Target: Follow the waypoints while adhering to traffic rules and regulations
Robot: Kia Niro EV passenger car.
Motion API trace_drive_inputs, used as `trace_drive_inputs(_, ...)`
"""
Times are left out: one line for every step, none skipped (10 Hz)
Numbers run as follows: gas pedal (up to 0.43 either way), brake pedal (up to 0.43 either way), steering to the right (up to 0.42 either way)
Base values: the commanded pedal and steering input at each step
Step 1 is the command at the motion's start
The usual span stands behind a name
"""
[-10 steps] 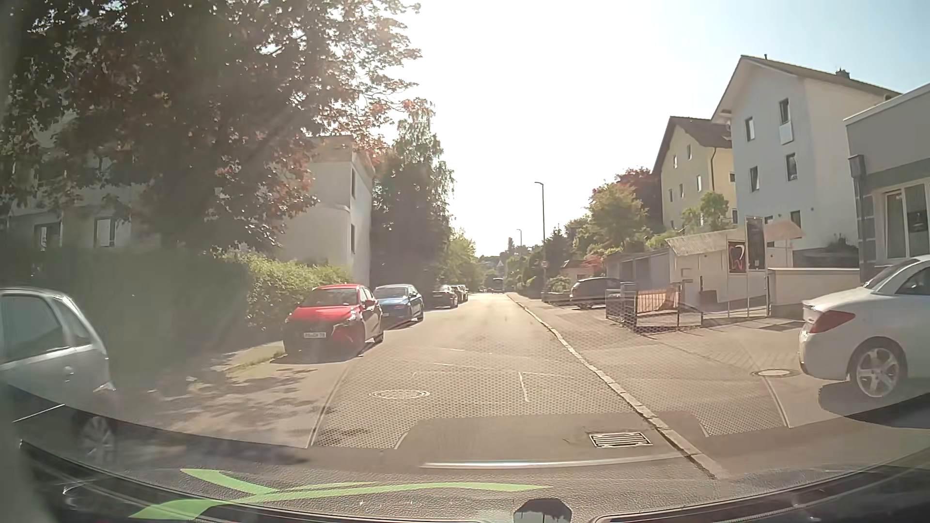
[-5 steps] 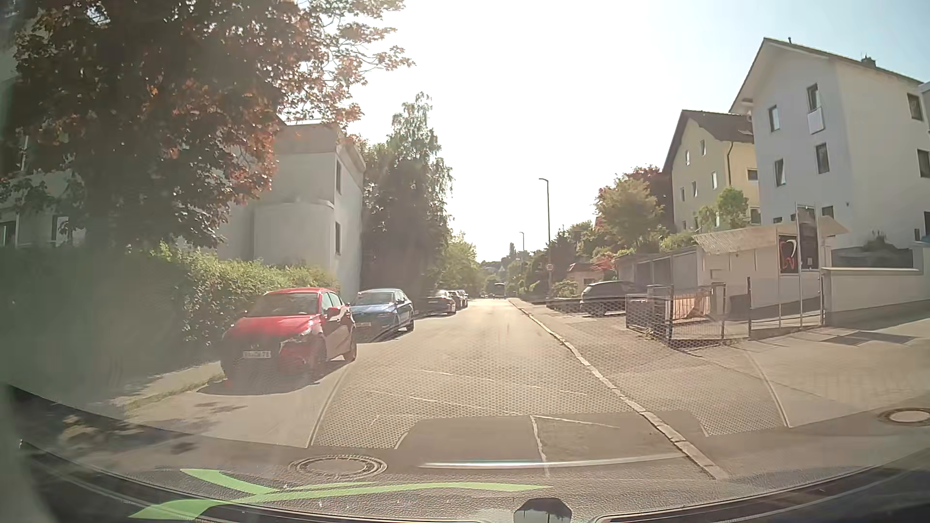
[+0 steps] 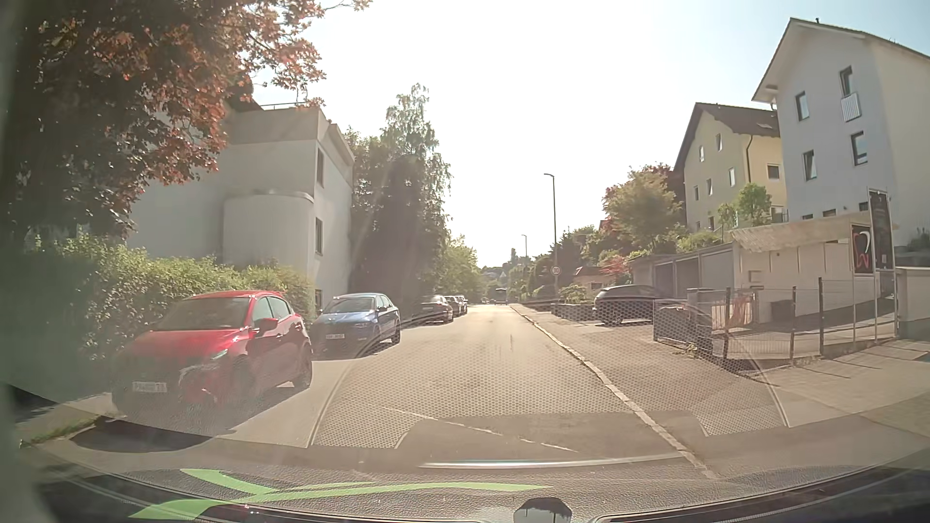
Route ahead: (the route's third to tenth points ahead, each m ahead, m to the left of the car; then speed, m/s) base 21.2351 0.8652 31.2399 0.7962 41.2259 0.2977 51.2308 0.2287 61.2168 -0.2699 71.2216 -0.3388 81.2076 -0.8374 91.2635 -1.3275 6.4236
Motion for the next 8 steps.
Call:
trace_drive_inputs(0.028,0.000,-0.004)
trace_drive_inputs(0.098,0.000,-0.005)
trace_drive_inputs(0.098,0.000,-0.004)
trace_drive_inputs(0.098,0.000,-0.004)
trace_drive_inputs(0.098,0.000,-0.003)
trace_drive_inputs(0.098,0.000,-0.003)
trace_drive_inputs(0.098,0.000,-0.004)
trace_drive_inputs(0.087,0.000,-0.004)
